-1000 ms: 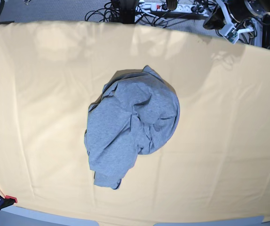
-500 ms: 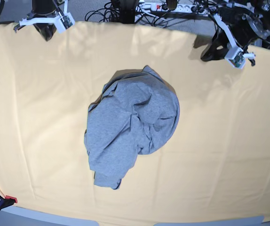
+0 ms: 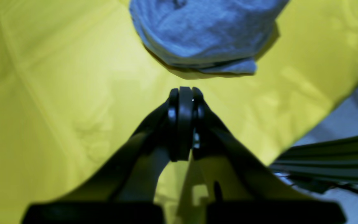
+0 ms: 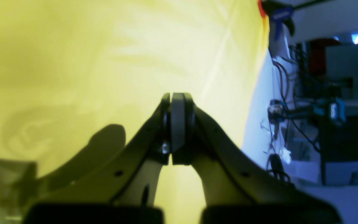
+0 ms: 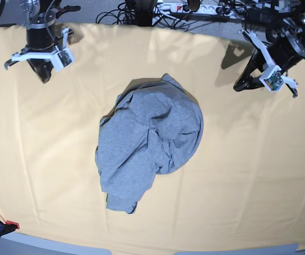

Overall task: Layout the t-shirt on the table in an organized manner, then fold the t-shirt properly
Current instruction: 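Lower the left gripper onto the grey t-shirt heap and grasp it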

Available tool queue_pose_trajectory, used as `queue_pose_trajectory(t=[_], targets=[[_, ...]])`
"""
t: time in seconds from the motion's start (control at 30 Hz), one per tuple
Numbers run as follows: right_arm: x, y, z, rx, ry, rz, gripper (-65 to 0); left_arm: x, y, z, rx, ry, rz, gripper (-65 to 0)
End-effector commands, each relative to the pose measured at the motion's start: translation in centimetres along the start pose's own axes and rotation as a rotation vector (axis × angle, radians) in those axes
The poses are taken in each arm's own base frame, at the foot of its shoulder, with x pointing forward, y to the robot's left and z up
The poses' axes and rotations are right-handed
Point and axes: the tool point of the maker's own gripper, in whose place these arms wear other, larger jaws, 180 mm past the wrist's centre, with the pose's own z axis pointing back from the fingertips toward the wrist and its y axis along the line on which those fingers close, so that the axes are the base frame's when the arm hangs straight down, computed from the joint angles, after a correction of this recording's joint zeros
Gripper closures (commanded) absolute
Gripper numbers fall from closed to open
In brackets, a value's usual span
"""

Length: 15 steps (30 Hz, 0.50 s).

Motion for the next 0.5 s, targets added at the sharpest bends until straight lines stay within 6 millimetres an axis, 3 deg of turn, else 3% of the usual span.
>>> queue_pose_trajectory(t=[0.0,0.13,0.33,0.47], targets=[[0.6,-1.0,0.1,-0.025,-0.029,-0.003,0.0,1.5,0.0,-0.1,-0.01,-0.048,-0.039,0.0],[0.1,-1.3,0.0,-0.024,-0.011,-0.018,0.0,1.8,-0.9,-2.3,-0.064,-0.055,-0.147,0.0],[0.1,-1.2,0.0,-0.021,-0.009,-0.026,0.0,3.7,0.6,-5.7,-0.037,-0.104,-0.212,-1.6],[0.0,-0.8,0.1,-0.006,-0.001,-0.047,0.0,4.2,0.2,-7.8,-0.104,-0.112,-0.245,-33.8]])
